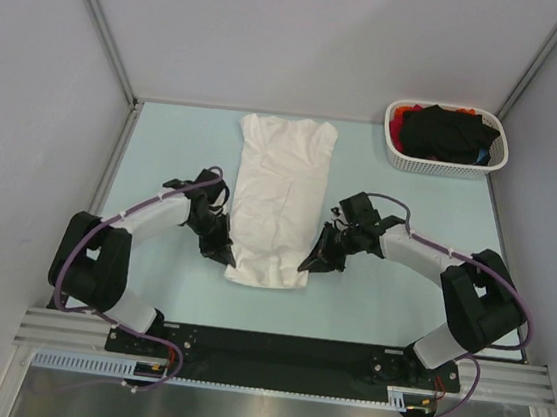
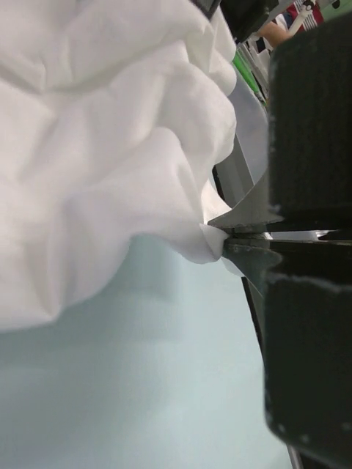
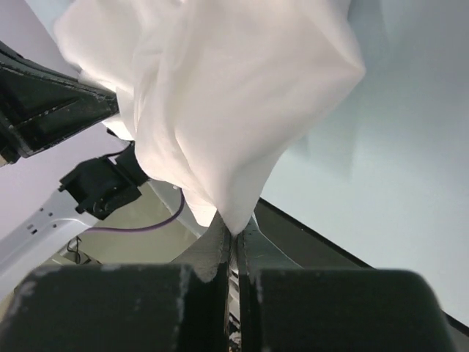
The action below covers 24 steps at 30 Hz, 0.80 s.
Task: Fold and stack the t-shirts
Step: Fold the folded rectangular tshirt in 1/3 of the way
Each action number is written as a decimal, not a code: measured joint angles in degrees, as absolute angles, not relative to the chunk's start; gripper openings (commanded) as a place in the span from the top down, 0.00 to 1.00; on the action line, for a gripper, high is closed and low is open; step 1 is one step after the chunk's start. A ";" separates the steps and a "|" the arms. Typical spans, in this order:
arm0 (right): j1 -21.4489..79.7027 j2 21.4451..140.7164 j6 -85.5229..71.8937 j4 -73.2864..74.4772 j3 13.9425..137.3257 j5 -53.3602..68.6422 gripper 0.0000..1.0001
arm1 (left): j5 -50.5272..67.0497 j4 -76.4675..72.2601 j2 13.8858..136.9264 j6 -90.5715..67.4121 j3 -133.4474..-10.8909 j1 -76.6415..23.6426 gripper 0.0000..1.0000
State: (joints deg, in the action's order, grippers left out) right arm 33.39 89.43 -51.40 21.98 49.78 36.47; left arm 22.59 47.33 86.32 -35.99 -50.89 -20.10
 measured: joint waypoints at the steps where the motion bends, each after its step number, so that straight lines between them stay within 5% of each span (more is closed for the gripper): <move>1: 32.80 89.41 -51.05 22.02 50.37 36.49 1.00 | 22.50 47.46 86.37 -35.99 -52.27 -20.10 1.00; 11: 27.70 94.41 -48.53 21.63 57.12 37.58 1.00 | 22.06 49.63 92.79 -35.29 -67.68 -19.88 1.00; 24: 23.53 116.14 -44.60 20.99 79.44 42.74 1.00 | 22.22 54.35 106.34 -34.15 -79.99 -14.39 1.00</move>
